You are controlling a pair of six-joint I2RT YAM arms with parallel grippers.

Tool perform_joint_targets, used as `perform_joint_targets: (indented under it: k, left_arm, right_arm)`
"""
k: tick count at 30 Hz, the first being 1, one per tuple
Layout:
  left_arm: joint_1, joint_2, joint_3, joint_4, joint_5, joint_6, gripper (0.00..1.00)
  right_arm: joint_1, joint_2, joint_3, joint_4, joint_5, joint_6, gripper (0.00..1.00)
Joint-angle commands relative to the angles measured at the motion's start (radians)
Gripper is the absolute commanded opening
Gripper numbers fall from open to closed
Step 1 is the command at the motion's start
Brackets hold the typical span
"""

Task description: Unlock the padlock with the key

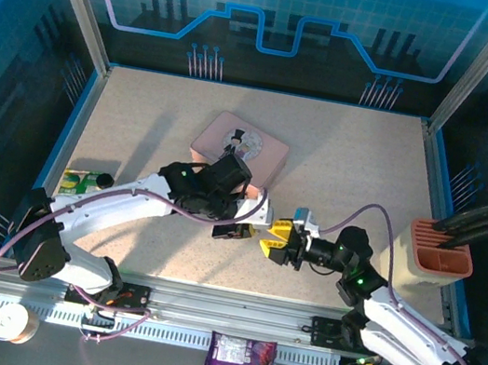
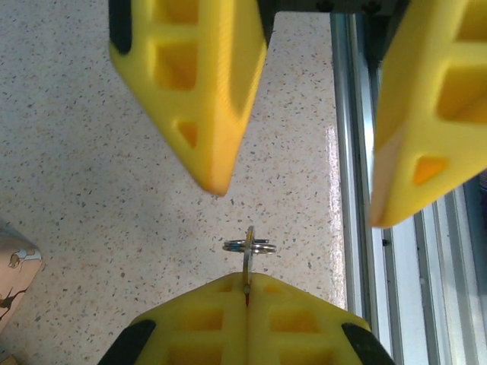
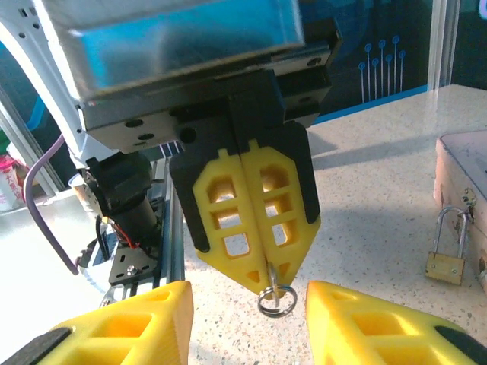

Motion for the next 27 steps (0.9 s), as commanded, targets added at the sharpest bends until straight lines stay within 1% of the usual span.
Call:
perform_joint_targets:
  k: [1, 6, 12, 17, 20, 22, 27]
  left_arm:
    - [-0.011, -0.002, 0.026, -0.014, 0.044, 0.021, 0.00]
    - [-0.018, -0.010, 0.019, -0.018, 0.050, 0.025, 0.00]
    - [-0.018, -0.024, 0.020, -0.019, 0.048, 0.033, 0.00]
    - [-0.018, -0.023, 0.020, -0.017, 0.051, 0.041, 0.00]
    - [-0.019, -0.025, 0.020, -0.020, 0.043, 0.045, 0.00]
    - [-0.018, -0.030, 0.014, -0.014, 0.043, 0.045, 0.00]
    - [-0.018, -0.035, 0.010, -0.007, 0.036, 0.042, 0.00]
  right_arm:
    - [-0.012, 0.023, 0.044, -0.002, -0.040, -0.033, 0.42]
    - [-0.010, 0.045, 0.053, 0.009, -0.037, -0.038, 0.39]
    - [0.003, 0.093, 0.075, -0.012, -0.059, -0.055, 0.32]
    - [0.012, 0.115, 0.084, -0.016, -0.056, -0.062, 0.25]
    - [0.016, 0.122, 0.091, -0.058, -0.048, -0.086, 0.20]
    - [0.016, 0.121, 0.085, -0.063, -0.032, -0.094, 0.18]
    - [0.019, 0.114, 0.085, -0.081, -0.018, -0.100, 0.09]
